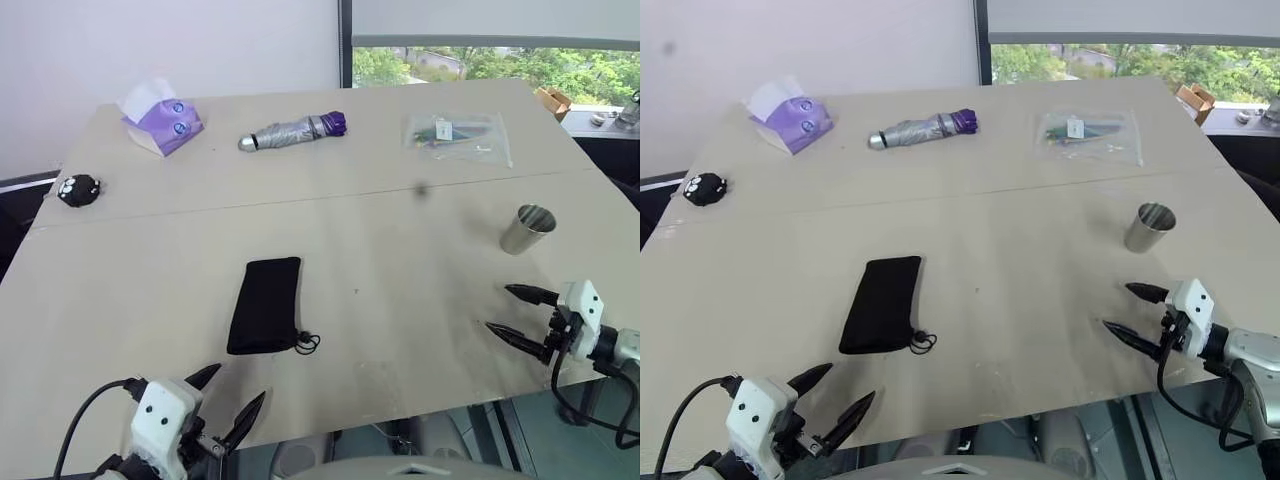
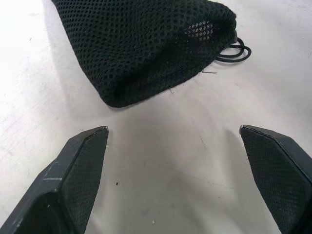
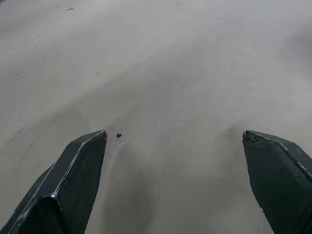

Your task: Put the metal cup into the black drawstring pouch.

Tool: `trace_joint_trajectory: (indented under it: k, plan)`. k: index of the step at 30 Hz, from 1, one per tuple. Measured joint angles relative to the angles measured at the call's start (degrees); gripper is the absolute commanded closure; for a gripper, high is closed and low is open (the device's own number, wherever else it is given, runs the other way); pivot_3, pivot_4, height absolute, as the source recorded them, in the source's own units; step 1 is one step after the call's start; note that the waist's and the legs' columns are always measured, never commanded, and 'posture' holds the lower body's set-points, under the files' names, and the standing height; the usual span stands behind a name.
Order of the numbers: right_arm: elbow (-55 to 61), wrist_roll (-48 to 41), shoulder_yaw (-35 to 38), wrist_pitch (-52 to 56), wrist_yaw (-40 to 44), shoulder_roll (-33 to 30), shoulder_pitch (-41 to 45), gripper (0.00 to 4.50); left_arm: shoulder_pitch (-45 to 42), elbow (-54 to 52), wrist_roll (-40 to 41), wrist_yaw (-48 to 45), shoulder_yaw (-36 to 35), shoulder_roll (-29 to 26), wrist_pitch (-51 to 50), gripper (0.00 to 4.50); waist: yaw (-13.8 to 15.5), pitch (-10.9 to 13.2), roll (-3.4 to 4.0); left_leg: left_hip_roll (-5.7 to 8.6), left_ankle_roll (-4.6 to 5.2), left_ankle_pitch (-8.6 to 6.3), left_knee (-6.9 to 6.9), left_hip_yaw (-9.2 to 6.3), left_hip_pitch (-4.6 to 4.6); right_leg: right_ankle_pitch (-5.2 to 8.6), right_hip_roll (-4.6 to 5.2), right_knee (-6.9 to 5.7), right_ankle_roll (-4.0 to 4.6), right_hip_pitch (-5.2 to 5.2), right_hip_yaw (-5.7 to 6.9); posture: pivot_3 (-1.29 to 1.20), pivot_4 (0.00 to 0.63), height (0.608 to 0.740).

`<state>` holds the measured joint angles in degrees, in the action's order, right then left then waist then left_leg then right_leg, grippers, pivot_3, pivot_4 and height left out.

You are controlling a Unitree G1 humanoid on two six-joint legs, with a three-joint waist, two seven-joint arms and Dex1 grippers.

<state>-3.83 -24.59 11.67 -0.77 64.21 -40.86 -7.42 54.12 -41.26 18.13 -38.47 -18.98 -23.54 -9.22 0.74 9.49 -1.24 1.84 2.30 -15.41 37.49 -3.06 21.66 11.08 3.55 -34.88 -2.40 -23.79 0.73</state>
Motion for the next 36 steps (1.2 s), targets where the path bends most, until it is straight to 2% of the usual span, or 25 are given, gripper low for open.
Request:
trace_joint_trajectory:
  k: [7, 23, 30, 36]
  plan:
    - [-4.14, 0.59, -0.05, -3.8, 1.7, 0.99, 3.22, 0.0, -3.72, 2.84, -0.77, -1.39, 0.47, -0.44, 4.77, 0.04, 0.03, -0.02, 0.01, -0.02, 0.0, 0.0, 0.06, 0.09, -0.06, -0.01, -0.08, -0.03, 0.0, 0.05, -0.03, 0.0, 0.15, 0.74]
    - [-3.21, 0.59, 0.0, -4.85, 3.06, 2.12, -0.44, 0.0, -5.07, 8.48, -0.46, -4.63, 0.05, -2.2, 8.94, 0.04, 0.06, -0.04, 0.06, -0.02, 0.04, -0.02, 0.06, 0.14, -0.1, -0.01, 0.0, -0.06, -0.01, 0.05, -0.07, 0.0, 0.15, 0.74]
    - [8.06, -2.23, -2.34, -4.28, 8.75, 0.7, -6.01, 0.0, -9.4, 11.78, -4.19, -5.06, -0.48, -4.0, 15.67, 0.04, 0.1, -0.12, 0.15, -0.03, 0.04, -0.02, 0.06, 0.11, -0.11, -0.02, 0.0, -0.07, -0.01, 0.07, -0.05, 0.0, 0.15, 0.74]
    - [22.58, -6.31, -5.22, 0.5, 7.44, 1.29, -10.03, 0.0, -16.38, 18.46, -9.37, -5.08, -0.91, -7.59, 22.85, 0.04, 0.15, -0.31, 0.2, -0.03, 0.04, -0.02, 0.06, 0.09, -0.14, -0.02, 0.0, -0.09, -0.01, 0.08, -0.04, 0.0, 0.15, 0.74]
